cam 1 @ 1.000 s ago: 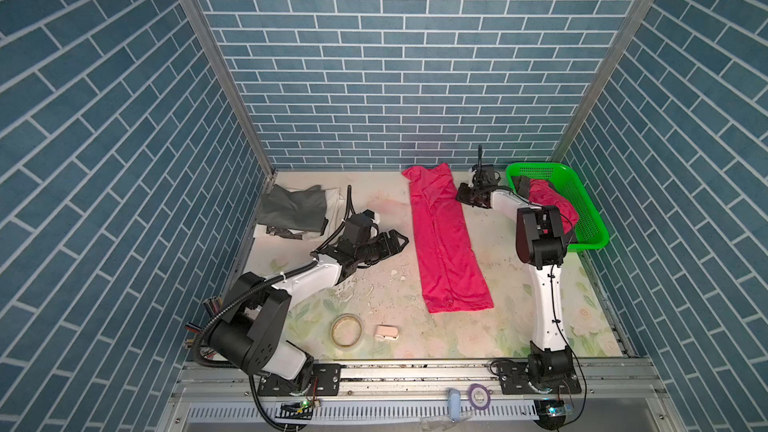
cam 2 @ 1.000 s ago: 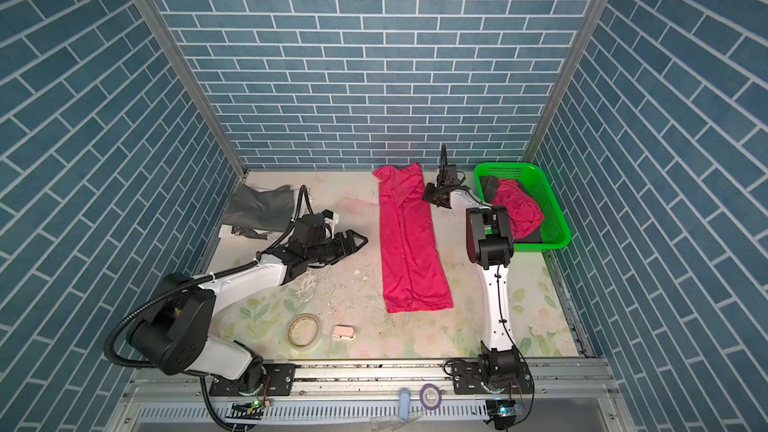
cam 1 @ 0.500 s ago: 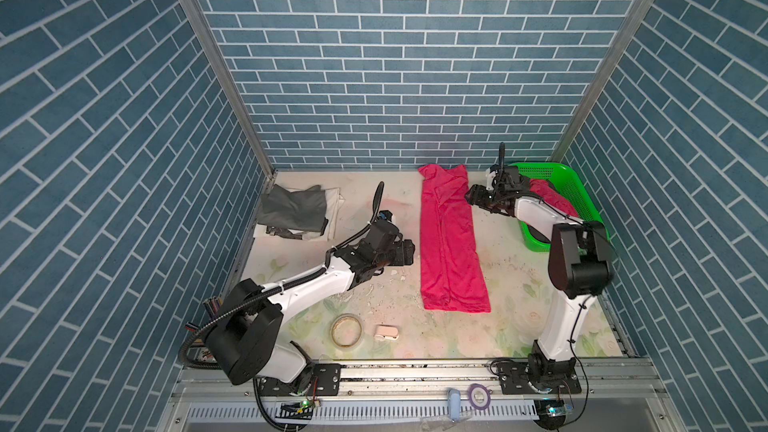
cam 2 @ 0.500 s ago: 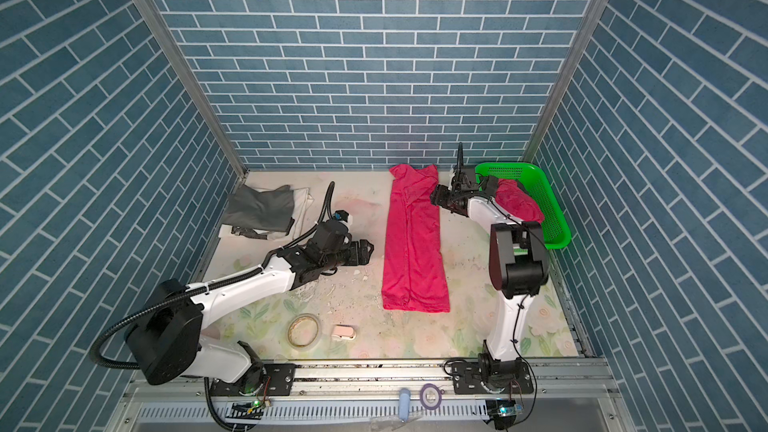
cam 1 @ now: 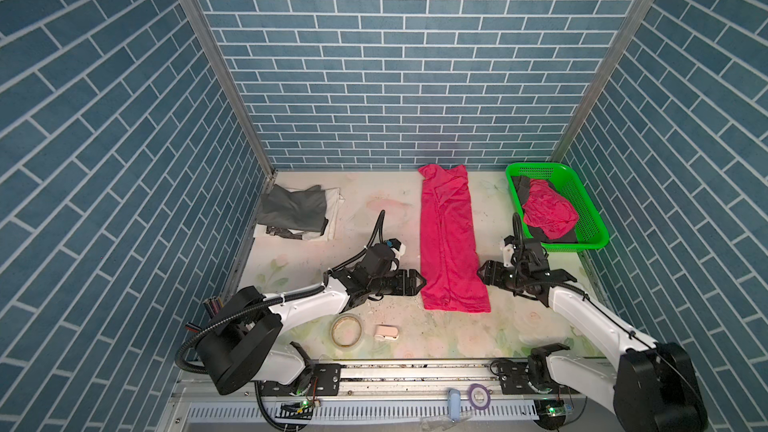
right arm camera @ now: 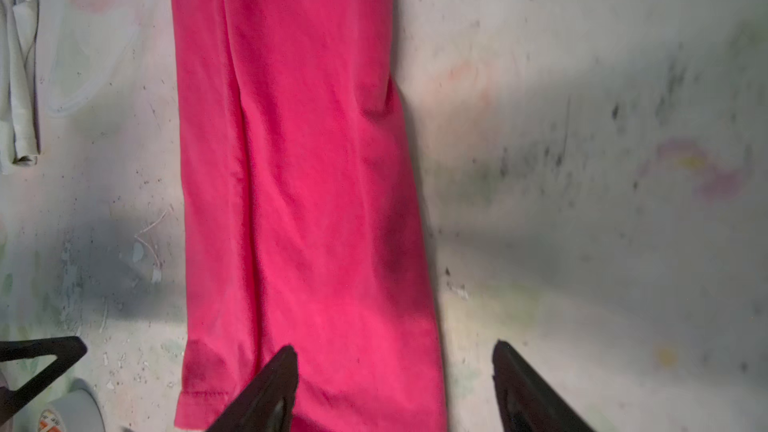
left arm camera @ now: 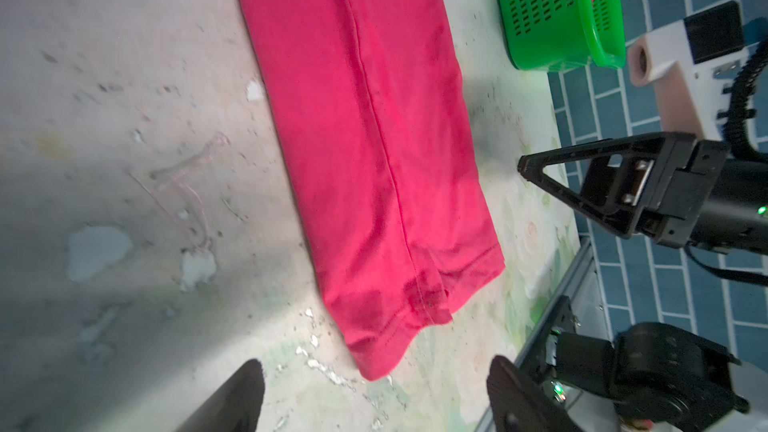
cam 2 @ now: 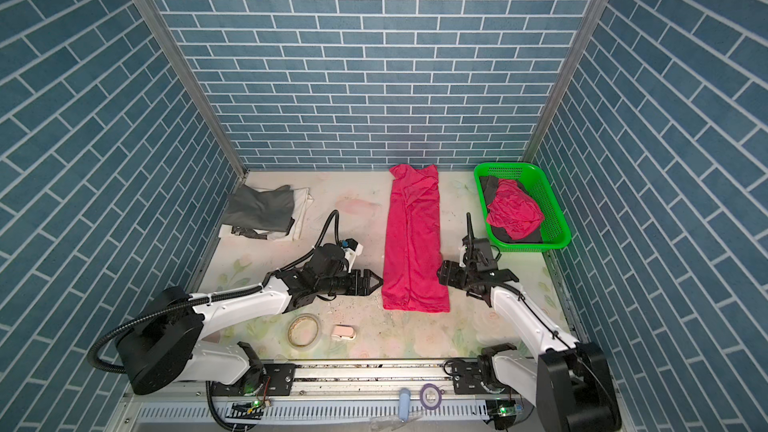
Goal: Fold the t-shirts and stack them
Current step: 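Move both grippers to the strip's near end and grasp its corners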
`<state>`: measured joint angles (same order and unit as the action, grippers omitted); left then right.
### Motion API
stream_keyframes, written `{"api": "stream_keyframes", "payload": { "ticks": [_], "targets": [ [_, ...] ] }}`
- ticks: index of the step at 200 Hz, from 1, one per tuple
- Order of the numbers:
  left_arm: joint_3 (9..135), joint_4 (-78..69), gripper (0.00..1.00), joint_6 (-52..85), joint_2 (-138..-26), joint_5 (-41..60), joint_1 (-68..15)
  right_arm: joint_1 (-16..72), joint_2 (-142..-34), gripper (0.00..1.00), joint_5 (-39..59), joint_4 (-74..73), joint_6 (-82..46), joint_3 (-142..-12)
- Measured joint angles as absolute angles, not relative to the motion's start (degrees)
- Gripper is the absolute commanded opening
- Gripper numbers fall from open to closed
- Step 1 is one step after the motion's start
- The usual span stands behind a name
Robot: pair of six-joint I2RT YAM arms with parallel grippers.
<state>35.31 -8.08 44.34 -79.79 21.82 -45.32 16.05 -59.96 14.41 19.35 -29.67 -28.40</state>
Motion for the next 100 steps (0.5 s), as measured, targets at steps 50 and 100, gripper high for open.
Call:
{"api": "stream_keyframes", "payload": {
  "ticks": [50,100],
  "targets": [
    [33.8,-9.2,0.86,49.3,-85.5,24.9,-48.5,20.1,-52.1,0.62,15.0,20.3,-37.2,-18.7],
    [37.3,-11.8,0.81,51.2,-91.2,25.8,-49.6,24.1,-46.1,0.58,14.1,20.2,-43.6,-15.4]
  ]
}}
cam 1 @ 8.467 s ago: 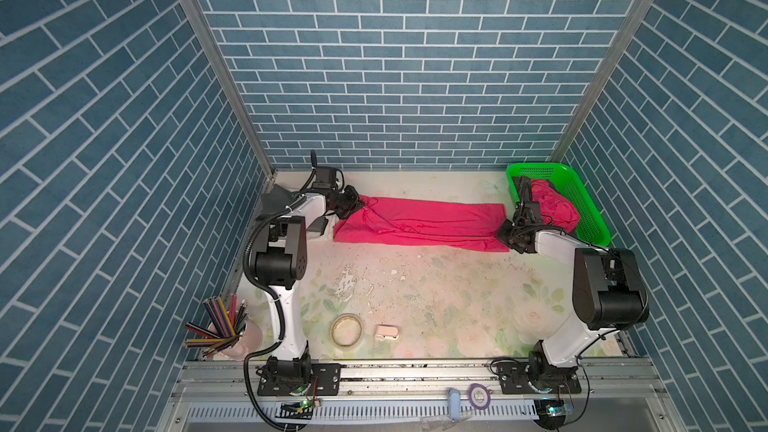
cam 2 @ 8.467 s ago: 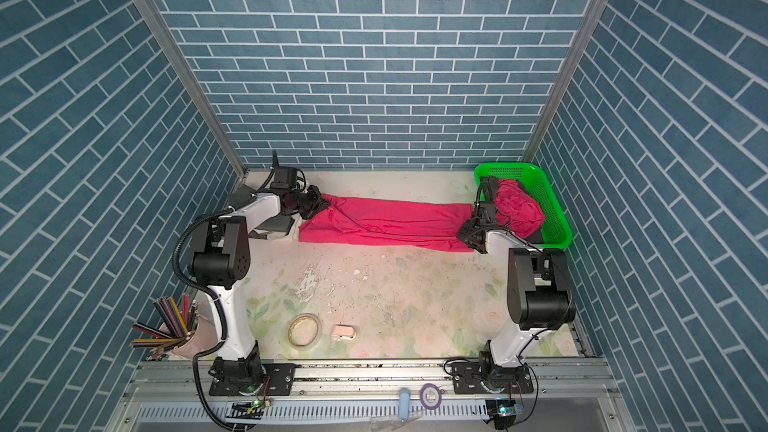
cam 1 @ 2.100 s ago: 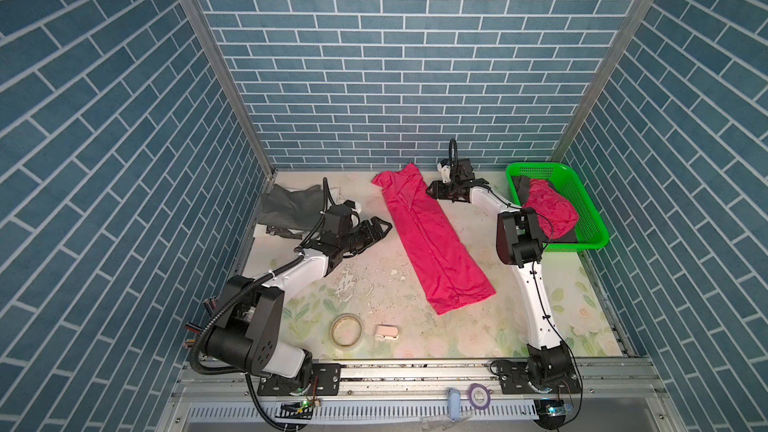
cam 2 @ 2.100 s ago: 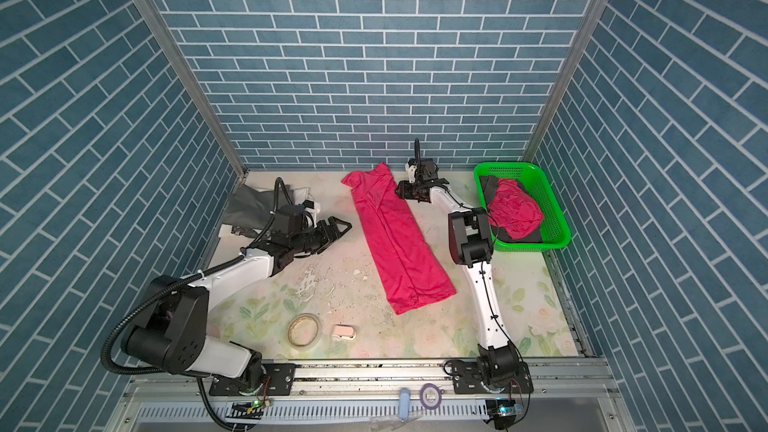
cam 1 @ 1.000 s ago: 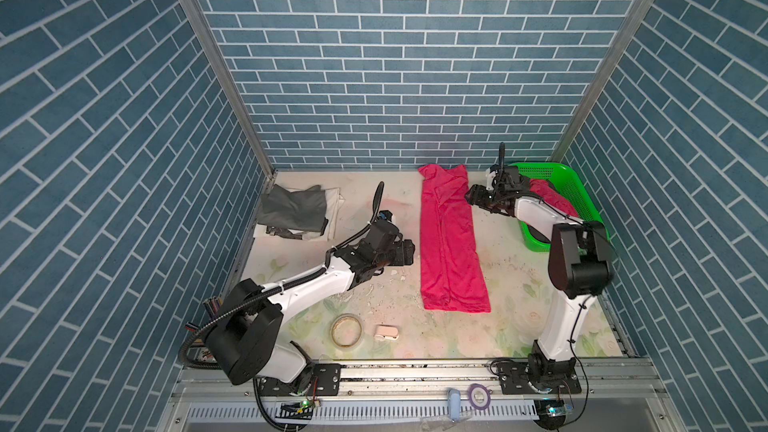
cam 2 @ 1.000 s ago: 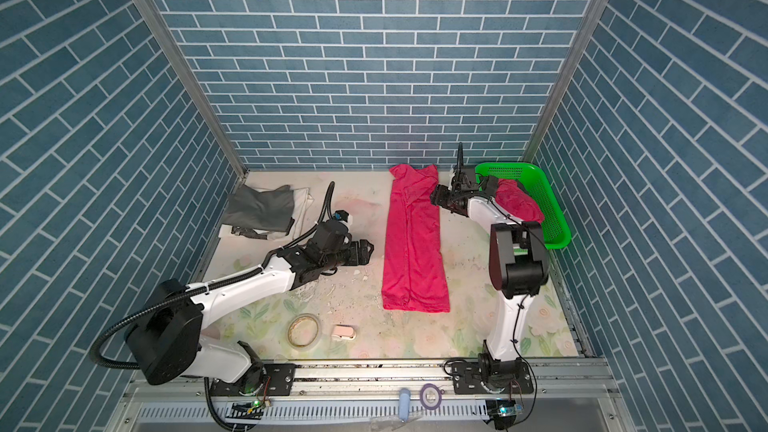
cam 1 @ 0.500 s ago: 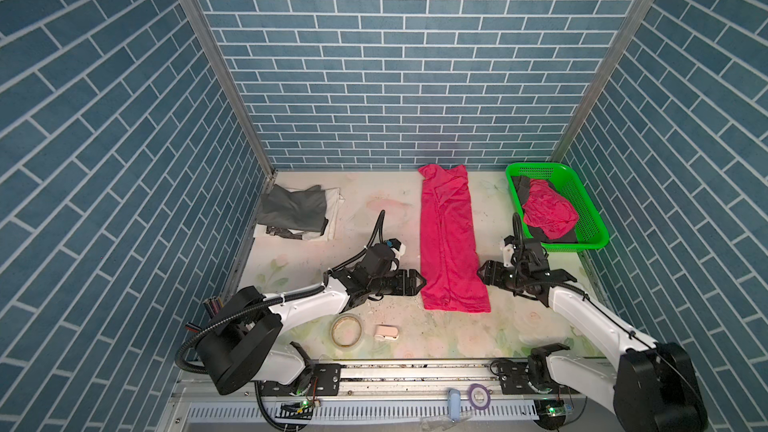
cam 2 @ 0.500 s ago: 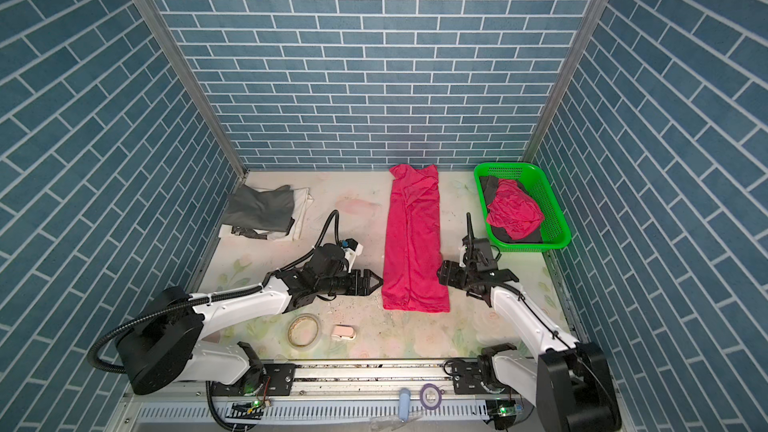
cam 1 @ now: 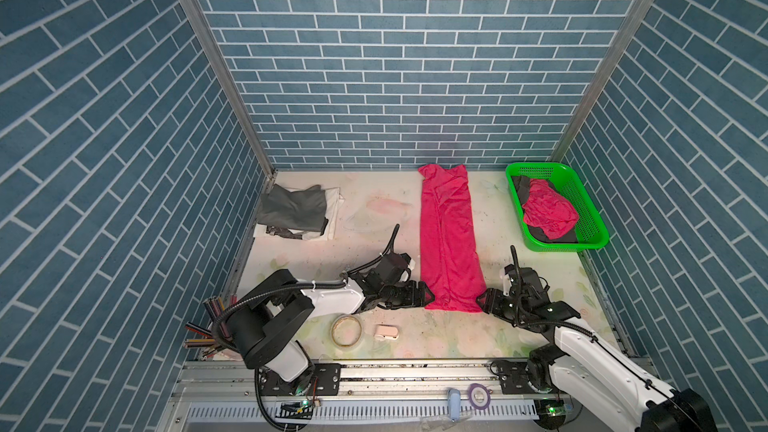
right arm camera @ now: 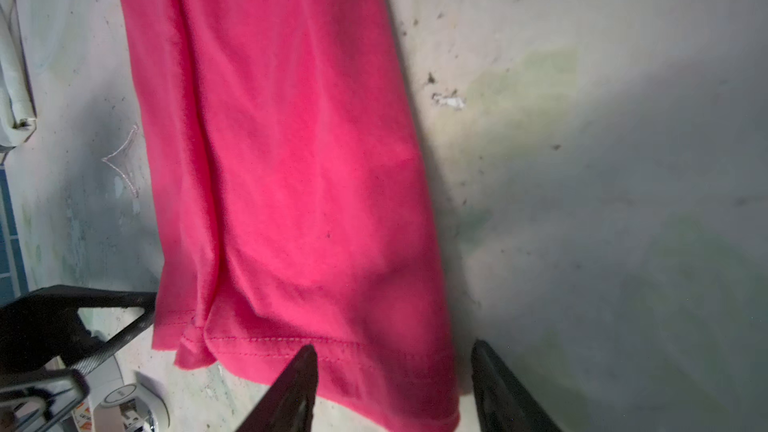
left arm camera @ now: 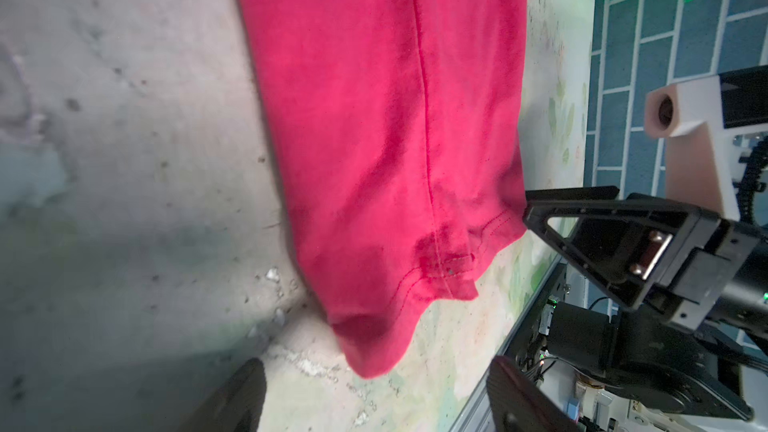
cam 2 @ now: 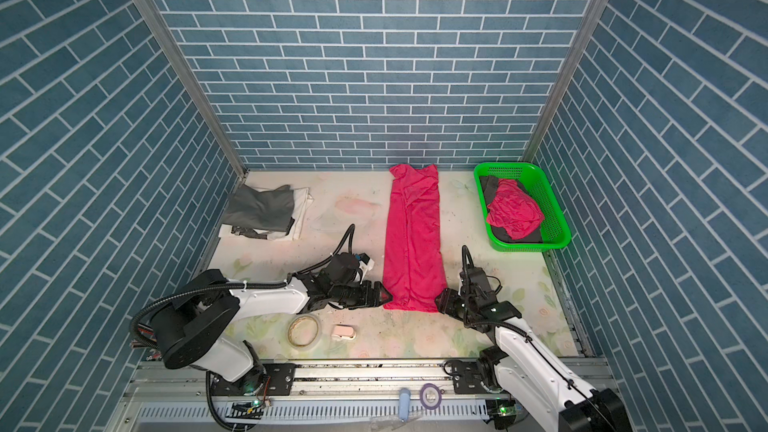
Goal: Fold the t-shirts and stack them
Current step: 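Move both grippers to the strip's near end and grasp its corners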
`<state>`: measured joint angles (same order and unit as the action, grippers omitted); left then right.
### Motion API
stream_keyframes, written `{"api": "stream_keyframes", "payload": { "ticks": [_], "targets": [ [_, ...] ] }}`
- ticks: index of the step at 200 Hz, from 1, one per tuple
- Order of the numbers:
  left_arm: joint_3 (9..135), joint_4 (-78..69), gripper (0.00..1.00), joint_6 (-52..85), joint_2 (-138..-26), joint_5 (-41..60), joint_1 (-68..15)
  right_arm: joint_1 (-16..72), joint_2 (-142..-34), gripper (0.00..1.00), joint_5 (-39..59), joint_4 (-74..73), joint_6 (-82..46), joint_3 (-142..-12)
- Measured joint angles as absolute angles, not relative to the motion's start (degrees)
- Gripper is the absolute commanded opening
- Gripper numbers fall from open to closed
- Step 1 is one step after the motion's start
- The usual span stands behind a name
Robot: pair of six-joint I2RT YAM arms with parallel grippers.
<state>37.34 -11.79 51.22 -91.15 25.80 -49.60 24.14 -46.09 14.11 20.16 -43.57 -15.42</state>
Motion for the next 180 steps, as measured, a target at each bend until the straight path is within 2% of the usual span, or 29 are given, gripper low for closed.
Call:
{"api": "stream_keyframes", "payload": {
  "ticks": [46,64,87,101,180],
  "targets": [
    [40.9,-11.5,0.57,50.0,-95.7,25.5,-50.2,28.0,-45.4,0.45,12.6,19.6,-47.0,-14.6],
    [42.0,-10.7,0.33,48.7,-97.2,24.8,-50.4,28.3,-45.6,0.27,11.9,18.6,-48.2,-13.8],
    [43.3,-11.5,0.18,47.0,-99.8,24.9,-50.3,28.5,-47.2,0.10,10.4,17.8,-49.5,-13.8],
    [43.2,-12.2,0.00,46.5,-100.5,25.4,-50.4,28.5,-47.9,0.00,9.9,17.4,-49.8,-14.1],
    [40.1,-12.6,0.00,46.8,-97.9,26.0,-50.4,28.7,-53.1,0.00,5.3,20.6,-46.8,-22.2]
  ]
}}
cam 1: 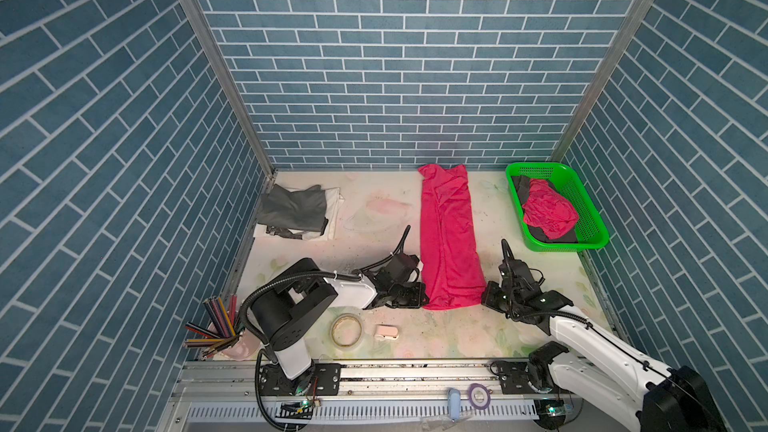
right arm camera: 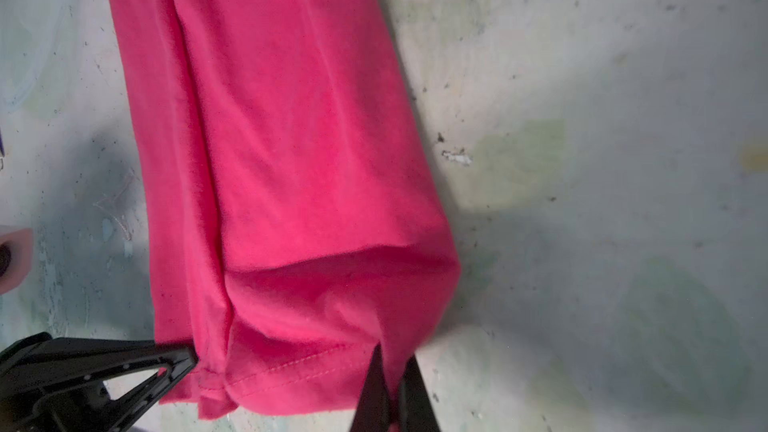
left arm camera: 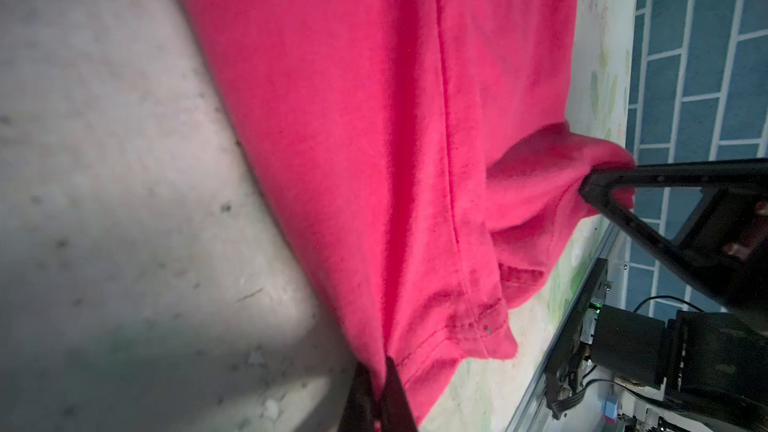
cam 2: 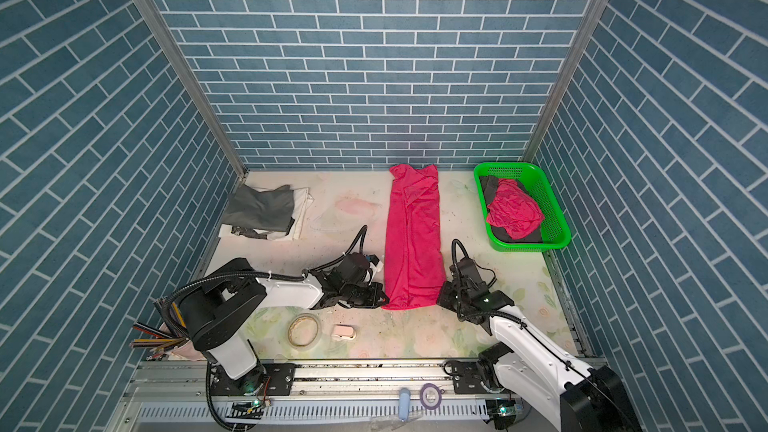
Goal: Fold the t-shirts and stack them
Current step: 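Move both grippers to the strip's near end and grasp its corners, then lift the near end with both grippers and fold it over toward the far end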
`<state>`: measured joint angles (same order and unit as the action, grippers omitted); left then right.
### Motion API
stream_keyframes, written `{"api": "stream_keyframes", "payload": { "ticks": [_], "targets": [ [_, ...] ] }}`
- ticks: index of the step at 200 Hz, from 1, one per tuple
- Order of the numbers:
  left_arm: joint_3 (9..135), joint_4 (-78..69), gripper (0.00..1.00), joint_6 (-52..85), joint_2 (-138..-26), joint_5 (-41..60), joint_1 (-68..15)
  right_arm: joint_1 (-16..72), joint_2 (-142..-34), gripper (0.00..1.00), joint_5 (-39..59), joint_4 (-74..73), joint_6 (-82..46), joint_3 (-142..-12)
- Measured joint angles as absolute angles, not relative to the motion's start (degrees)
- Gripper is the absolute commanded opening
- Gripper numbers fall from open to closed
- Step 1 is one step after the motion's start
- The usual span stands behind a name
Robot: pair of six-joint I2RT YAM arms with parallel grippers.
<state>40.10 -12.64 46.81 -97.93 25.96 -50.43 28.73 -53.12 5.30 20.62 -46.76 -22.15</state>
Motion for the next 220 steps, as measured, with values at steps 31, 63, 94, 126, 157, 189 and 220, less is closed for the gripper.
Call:
{"api": "stream_keyframes", "payload": {
  "ticks": [31,63,94,126,157,189,220],
  "targets": [
    [39.2,-10.6,0.00,47.3,-93.7,25.1,-50.1,29.7,-54.5,0.00,5.0,21.8,-45.9,-24.9],
    [38.3,-9.7,0.00,48.1,-88.6,24.6,-49.9,33.5,-54.5,0.00,3.6,22.6,-45.6,-27.1],
    [33.4,-9.7,0.00,49.6,-83.9,24.3,-49.9,40.3,-54.4,0.00,2.3,24.4,-46.6,-26.8],
    [27.1,-7.5,0.00,51.8,-76.9,23.4,-50.4,51.1,-53.2,0.00,-0.5,27.5,-51.5,-26.3],
    [24.9,-3.7,0.00,53.5,-69.8,22.4,-50.4,58.8,-52.2,0.00,-3.7,31.5,-56.8,-28.8],
    [29.1,-2.4,0.00,53.1,-70.1,24.9,-44.5,56.5,-53.5,0.00,-7.0,31.6,-56.5,-35.2],
    [39.3,-2.0,0.00,50.3,-79.1,28.6,-36.9,44.8,-59.3,0.00,-6.2,27.0,-51.3,-39.2]
  ]
}}
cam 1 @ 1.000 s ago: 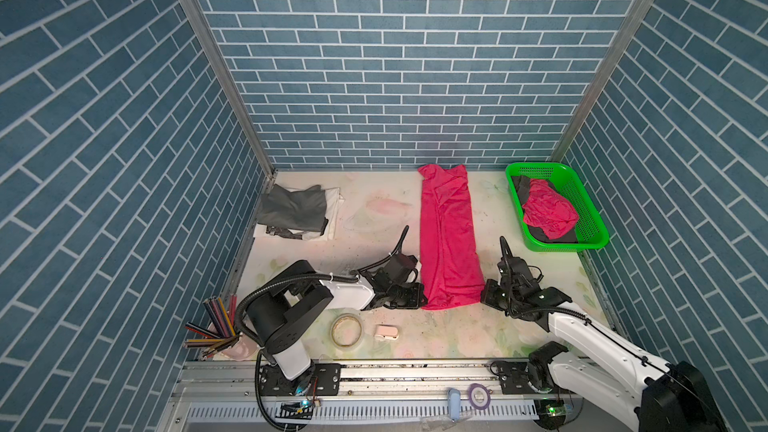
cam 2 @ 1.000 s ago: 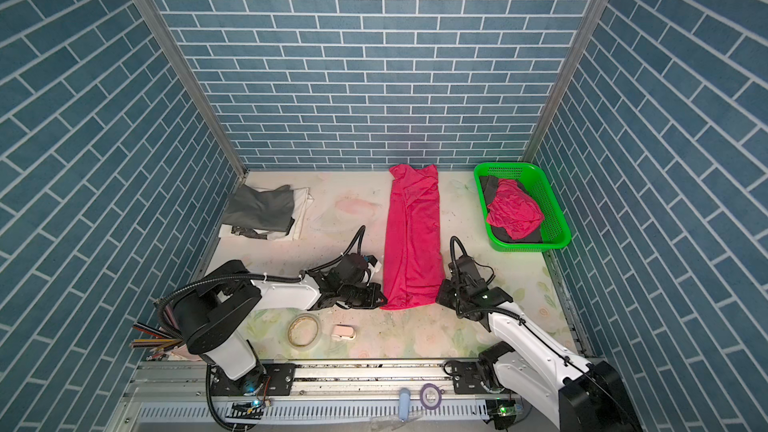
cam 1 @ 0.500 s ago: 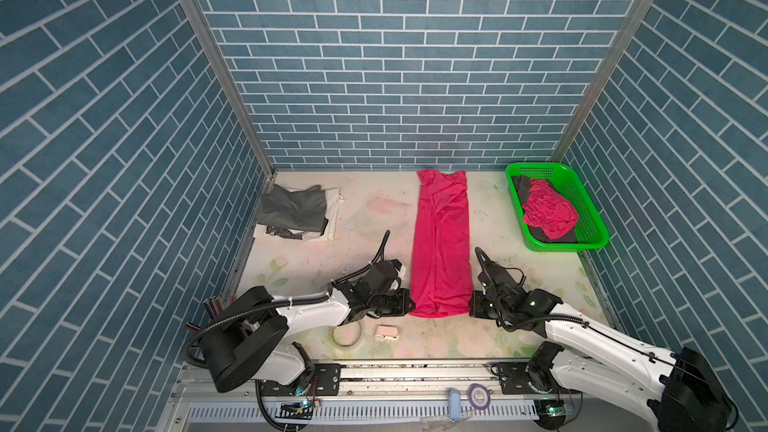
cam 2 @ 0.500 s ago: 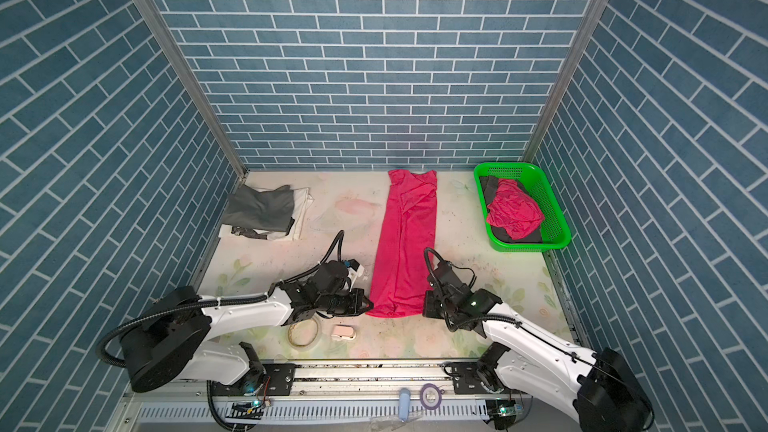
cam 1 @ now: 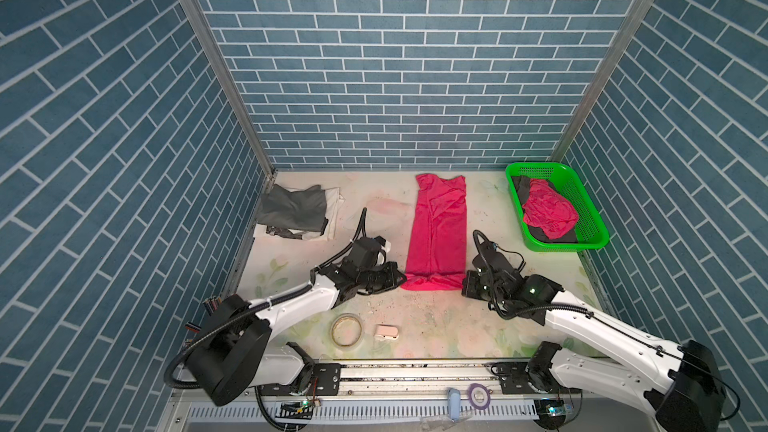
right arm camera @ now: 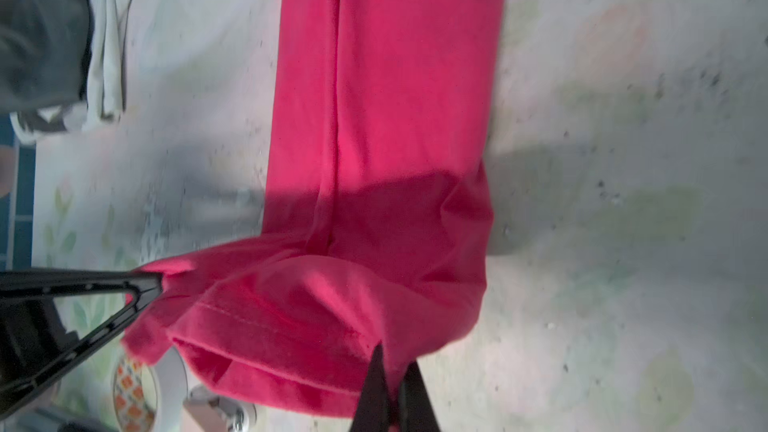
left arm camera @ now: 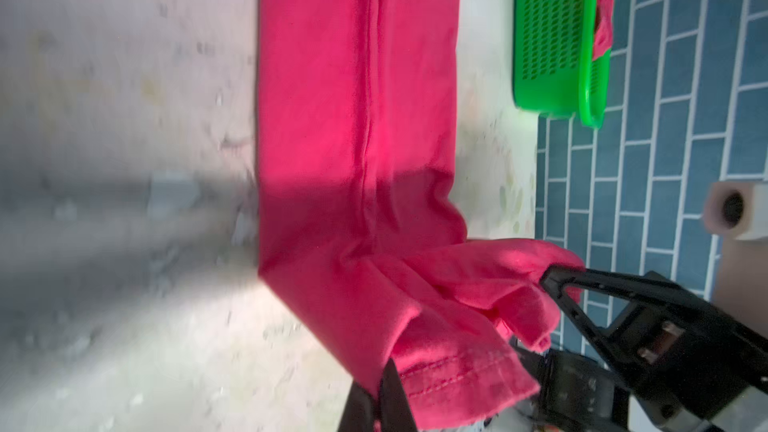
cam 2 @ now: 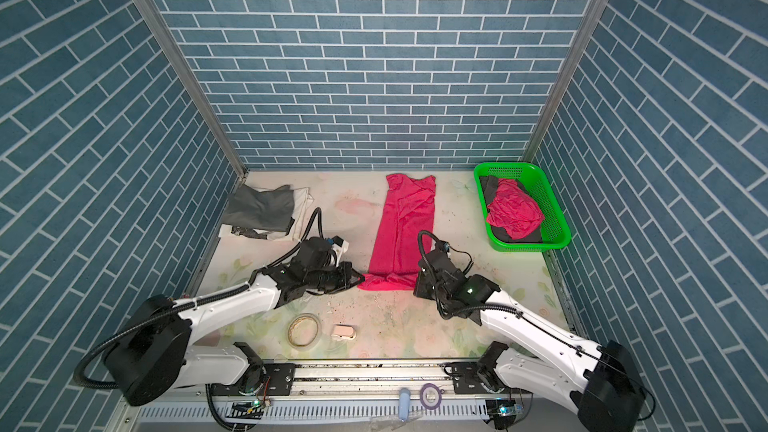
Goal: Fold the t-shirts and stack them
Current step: 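Lift the near end with both grippers and fold it over toward the far end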
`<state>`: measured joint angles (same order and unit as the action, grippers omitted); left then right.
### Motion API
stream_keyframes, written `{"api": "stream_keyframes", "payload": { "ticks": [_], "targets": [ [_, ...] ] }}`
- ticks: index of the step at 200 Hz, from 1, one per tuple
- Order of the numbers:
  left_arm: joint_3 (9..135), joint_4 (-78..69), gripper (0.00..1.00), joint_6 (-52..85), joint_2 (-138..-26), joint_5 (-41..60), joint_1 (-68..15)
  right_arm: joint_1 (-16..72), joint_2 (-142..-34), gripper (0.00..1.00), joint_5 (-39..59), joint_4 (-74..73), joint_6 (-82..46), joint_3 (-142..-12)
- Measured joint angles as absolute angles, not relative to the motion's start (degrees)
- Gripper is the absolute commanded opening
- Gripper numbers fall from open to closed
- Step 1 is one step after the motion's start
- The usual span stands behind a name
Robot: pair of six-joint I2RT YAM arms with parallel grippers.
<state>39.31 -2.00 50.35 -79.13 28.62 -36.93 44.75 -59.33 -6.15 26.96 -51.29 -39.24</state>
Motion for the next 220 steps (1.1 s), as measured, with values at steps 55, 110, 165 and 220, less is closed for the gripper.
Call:
{"api": "stream_keyframes", "payload": {
  "ticks": [55,110,165,220],
  "targets": [
    [59.6,-1.5,0.00,45.6,-98.2,35.4,-32.0,28.6,-78.1,0.00,0.0,20.4,-40.6,-49.9],
    [70.7,0.6,0.00,43.9,-110.2,37.7,-27.9,22.6,-91.7,0.00,4.9,18.6,-34.4,-62.0],
    [80.2,2.0,0.00,43.7,-117.7,38.5,-26.9,20.6,-99.7,0.00,7.5,18.6,-31.1,-68.2],
    [85.4,3.4,0.00,43.7,-122.7,38.6,-26.2,19.5,-104.6,0.04,8.6,18.8,-30.4,-72.4]
  ]
}}
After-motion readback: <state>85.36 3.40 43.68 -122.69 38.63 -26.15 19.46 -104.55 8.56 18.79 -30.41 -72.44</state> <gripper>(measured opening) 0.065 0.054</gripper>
